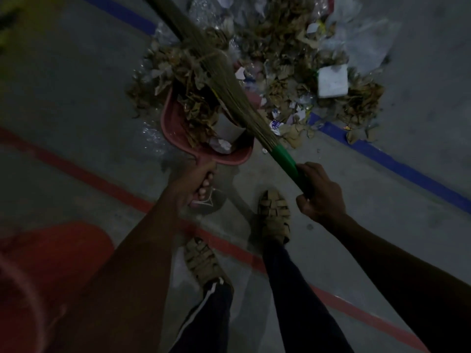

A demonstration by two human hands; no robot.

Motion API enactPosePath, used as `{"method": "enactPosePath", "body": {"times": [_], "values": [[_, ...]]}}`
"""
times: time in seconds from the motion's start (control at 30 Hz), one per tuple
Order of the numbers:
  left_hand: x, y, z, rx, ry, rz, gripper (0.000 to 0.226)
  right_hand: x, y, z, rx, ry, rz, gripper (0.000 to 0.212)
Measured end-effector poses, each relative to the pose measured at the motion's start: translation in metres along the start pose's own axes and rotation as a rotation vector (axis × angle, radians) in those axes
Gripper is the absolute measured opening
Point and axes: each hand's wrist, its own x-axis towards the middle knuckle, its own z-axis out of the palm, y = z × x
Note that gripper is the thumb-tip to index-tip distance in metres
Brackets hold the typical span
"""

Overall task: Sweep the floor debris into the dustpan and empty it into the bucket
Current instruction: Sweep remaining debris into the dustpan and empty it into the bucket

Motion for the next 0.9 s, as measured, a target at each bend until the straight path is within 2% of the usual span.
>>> {"method": "enactPosePath", "body": {"times": [0.23,0.47,0.7,0.9], "values": [[-0.145,0.003,-0.045,-0.058,0.104,0.123,0.032,-0.045,-0.113,-0.081,-0.026,-0.014,-0.073,0.076],[-0.315,-0.02,-0.096,-0.177,0.146,0.158,0.032,-0.121,-0.237,-0.158,-0.034,-0.034,-0.138,0.078],[-0.456,-0.055,-0.125,-0.357,0.229,0.199,0.027,-0.169,-0.332,-0.225,0.008,-0.021,-0.28,0.076],[-0.527,-0.084,-0.126,-0.558,0.277,0.241,0.034,-0.177,-0.384,-0.264,0.021,-0.056,-0.493,0.073]]}}
